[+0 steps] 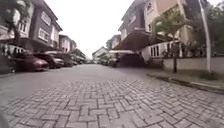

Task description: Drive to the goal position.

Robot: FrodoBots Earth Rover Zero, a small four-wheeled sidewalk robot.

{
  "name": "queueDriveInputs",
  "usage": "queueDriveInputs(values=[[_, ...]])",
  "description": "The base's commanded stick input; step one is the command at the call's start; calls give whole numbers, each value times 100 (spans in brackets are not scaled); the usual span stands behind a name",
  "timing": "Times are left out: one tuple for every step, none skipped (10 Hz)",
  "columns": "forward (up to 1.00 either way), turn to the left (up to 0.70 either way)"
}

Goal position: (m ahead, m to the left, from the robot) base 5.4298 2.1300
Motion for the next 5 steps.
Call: queueDriveInputs(values=[[70,0],[70,0],[70,0],[70,0],[70,0]])
